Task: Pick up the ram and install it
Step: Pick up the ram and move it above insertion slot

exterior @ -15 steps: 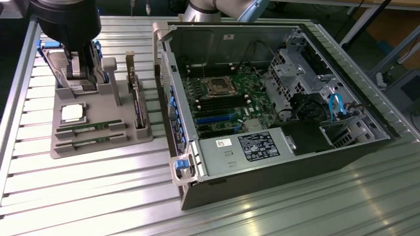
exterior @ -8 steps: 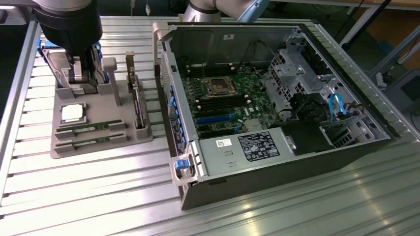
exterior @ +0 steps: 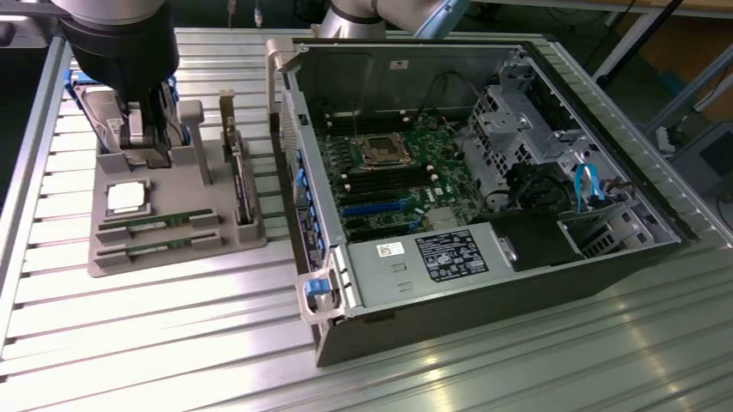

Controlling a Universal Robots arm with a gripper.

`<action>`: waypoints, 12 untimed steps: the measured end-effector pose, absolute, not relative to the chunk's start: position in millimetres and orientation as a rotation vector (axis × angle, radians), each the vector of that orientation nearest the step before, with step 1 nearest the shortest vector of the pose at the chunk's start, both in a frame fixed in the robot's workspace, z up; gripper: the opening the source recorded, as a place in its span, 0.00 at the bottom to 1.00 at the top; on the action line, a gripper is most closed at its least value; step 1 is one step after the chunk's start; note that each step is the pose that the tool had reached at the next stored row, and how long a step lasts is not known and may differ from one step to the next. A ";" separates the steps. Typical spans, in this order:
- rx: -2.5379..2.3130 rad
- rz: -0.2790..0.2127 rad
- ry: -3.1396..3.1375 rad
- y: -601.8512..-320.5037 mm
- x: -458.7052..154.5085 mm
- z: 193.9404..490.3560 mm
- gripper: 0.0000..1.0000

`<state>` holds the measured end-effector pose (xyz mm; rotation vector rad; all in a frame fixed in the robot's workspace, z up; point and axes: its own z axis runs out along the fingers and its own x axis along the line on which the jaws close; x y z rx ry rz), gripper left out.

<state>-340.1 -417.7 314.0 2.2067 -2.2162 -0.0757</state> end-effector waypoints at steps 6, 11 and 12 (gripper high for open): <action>2.208 -0.076 -2.214 -418.0 -340.6 302.7 0.31; 2.209 -0.076 -2.213 -418.0 -340.9 293.5 0.31; 2.210 -0.076 -2.213 -418.0 -341.0 290.7 0.31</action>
